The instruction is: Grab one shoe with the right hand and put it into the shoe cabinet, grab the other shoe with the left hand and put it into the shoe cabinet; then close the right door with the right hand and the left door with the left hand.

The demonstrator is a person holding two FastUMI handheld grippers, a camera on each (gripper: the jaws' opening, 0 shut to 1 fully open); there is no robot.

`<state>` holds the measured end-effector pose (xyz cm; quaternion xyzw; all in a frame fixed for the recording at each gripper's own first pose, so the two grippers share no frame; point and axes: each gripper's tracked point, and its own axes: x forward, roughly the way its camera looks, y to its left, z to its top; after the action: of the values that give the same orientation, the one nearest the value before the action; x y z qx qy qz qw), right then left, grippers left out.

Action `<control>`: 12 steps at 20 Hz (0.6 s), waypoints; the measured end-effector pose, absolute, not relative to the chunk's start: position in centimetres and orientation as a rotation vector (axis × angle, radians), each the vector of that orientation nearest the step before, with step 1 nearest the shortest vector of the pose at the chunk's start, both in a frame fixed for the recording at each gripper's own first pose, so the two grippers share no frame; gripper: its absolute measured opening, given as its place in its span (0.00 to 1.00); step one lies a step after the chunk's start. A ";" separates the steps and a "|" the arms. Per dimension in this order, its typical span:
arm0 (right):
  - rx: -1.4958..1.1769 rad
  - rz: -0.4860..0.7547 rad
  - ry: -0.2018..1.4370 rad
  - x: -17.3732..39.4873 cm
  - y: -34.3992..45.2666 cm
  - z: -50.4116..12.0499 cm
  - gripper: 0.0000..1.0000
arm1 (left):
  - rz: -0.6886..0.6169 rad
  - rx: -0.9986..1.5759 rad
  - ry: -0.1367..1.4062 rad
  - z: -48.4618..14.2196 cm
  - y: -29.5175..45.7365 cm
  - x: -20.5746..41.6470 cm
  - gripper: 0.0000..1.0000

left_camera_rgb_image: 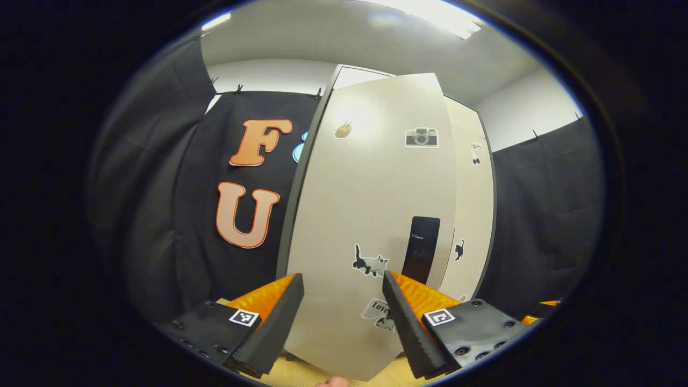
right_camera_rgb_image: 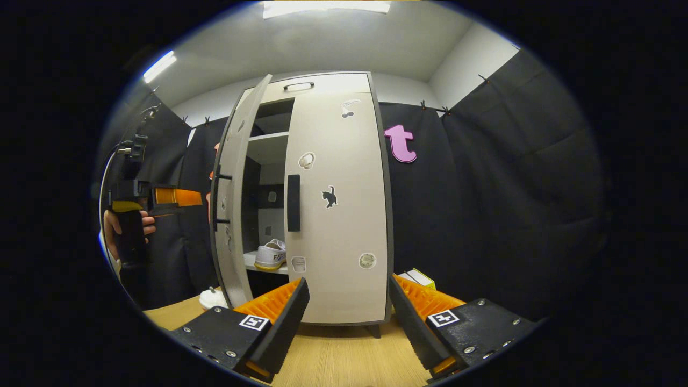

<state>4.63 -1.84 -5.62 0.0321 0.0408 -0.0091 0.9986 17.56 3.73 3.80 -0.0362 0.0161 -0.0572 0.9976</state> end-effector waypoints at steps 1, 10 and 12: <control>0.063 -0.024 0.080 4.6 -2.1 -5.5 0.92 | -0.131 -0.070 0.041 3.4 2.8 17.9 0.99; 0.055 -0.076 0.073 4.1 -4.4 -5.2 0.92 | -0.171 -0.075 0.087 0.9 -1.4 22.5 0.96; 0.055 -0.087 0.072 3.3 -5.2 -4.5 0.92 | -0.170 -0.080 0.094 0.6 -1.9 23.4 0.96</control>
<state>3.34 -5.21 -4.52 0.0273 0.0359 -0.0432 0.9980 23.42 -1.90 0.60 -0.0400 0.0471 -0.0850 0.9945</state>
